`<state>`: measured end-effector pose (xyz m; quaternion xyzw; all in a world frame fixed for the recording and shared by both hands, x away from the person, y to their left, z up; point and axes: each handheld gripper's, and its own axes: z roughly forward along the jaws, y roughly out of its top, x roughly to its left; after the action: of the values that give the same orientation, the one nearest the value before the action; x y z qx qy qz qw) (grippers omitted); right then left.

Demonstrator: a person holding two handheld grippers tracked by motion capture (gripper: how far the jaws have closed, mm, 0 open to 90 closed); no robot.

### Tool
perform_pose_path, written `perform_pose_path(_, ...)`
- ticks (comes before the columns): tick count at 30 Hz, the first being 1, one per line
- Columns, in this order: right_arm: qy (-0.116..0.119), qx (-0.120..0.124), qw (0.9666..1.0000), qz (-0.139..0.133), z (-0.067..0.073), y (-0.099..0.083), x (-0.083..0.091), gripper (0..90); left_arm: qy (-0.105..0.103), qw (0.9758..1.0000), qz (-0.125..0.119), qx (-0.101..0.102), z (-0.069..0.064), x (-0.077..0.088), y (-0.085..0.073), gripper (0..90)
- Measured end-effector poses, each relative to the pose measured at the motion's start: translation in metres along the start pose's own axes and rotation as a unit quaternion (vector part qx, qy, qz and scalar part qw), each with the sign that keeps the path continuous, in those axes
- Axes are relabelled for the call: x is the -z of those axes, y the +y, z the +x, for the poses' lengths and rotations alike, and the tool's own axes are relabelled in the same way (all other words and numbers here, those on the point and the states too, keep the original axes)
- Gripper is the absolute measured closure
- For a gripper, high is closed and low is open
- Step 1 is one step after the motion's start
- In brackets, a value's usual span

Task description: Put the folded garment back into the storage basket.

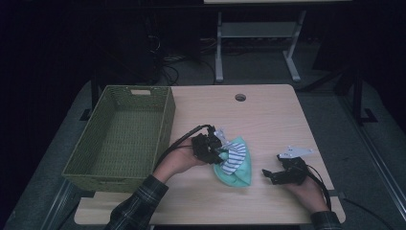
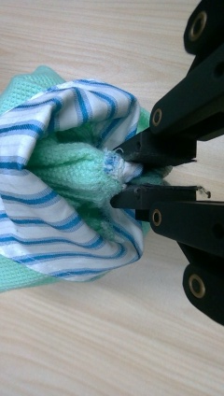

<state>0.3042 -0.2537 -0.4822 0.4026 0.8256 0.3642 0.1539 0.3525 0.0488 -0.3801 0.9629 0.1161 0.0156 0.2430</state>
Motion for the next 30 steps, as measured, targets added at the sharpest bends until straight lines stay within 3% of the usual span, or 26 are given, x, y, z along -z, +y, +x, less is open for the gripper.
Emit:
perform_pose_path(15,0.000,-0.002,1.0000,0.002,0.000,0.000,0.000,13.4,0.019,0.9997,-0.008,0.014,0.012,0.040,0.003,79.9)
perform_pose_path(19,0.000,-0.002,1.0000,0.002,0.000,0.000,0.000,13.4,0.021,0.9993,-0.023,0.022,0.015,0.053,0.004,79.9)
perform_pose_path(30,-0.001,-0.002,1.0000,0.002,0.000,0.000,0.000,13.4,0.039,0.9984,-0.022,0.034,0.020,0.083,0.001,79.9)
